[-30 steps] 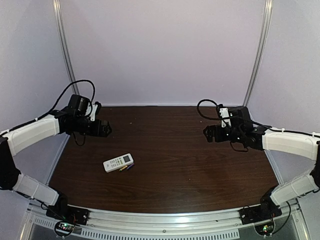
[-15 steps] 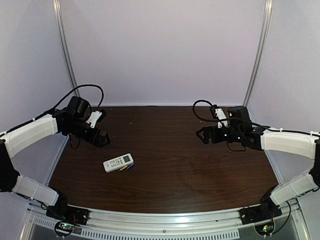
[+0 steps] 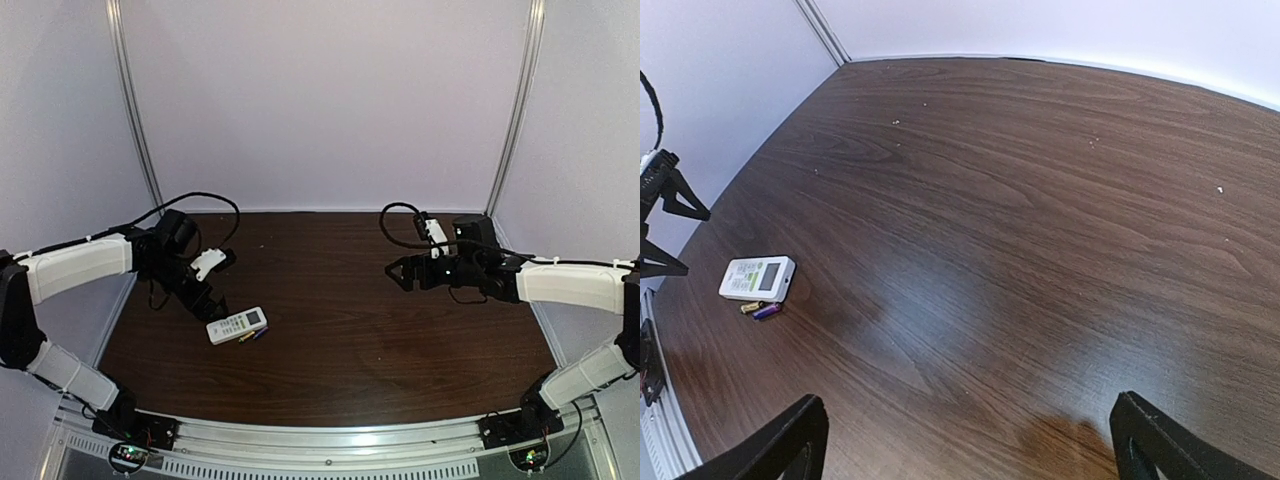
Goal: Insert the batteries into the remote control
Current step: Pick up the remote control from the center of the board, then pass from the left arm to the right, then remove the battery cover from the remote control.
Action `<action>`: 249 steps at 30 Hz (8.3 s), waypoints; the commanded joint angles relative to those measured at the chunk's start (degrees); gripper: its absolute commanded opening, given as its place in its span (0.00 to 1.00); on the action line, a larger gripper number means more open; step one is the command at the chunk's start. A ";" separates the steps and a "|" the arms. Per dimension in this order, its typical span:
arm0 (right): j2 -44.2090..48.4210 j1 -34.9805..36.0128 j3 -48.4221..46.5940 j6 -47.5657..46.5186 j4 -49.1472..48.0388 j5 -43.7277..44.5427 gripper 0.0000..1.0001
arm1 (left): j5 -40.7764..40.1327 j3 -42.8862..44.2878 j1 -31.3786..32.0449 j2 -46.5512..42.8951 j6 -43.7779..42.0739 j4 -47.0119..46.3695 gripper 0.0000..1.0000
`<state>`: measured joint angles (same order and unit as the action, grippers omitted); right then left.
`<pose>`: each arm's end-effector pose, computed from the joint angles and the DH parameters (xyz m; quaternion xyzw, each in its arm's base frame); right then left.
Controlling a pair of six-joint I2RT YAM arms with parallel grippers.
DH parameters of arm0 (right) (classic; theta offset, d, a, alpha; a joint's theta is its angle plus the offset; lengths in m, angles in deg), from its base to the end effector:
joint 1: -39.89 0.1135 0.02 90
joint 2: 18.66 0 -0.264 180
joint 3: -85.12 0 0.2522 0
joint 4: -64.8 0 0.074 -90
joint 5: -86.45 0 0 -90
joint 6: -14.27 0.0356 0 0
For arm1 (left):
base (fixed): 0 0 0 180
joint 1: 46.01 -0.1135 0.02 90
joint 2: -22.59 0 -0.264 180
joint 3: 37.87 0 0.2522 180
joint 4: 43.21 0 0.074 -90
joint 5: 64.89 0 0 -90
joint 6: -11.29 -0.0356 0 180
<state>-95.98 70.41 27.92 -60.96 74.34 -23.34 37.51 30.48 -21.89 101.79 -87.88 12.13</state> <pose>0.2457 0.1588 0.2311 -0.2022 0.8318 0.3277 0.3997 0.2361 -0.1141 0.2258 0.3000 0.9256 -0.1315 0.1896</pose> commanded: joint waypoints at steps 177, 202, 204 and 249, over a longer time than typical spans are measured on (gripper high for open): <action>9.22 18.71 -19.05 -2.80 13.57 -15.00 0.00 | 6.12 12.93 16.95 -5.51 24.02 -34.20 0.97; 0.59 9.27 0.72 27.48 -30.35 -12.15 0.00 | 13.15 -7.60 24.56 5.96 47.72 -67.14 0.82; 0.61 10.16 0.79 26.97 -29.80 -11.21 0.00 | 13.51 -7.65 24.56 6.79 48.96 -68.98 0.78; 2.36 9.12 4.32 35.08 -41.27 -12.92 0.00 | 20.12 -8.59 24.31 9.03 47.89 -76.91 0.32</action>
<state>-93.35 80.29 32.51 -29.12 39.28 -37.66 56.57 20.62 2.05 110.62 -36.63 -66.55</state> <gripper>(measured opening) 0.155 0.321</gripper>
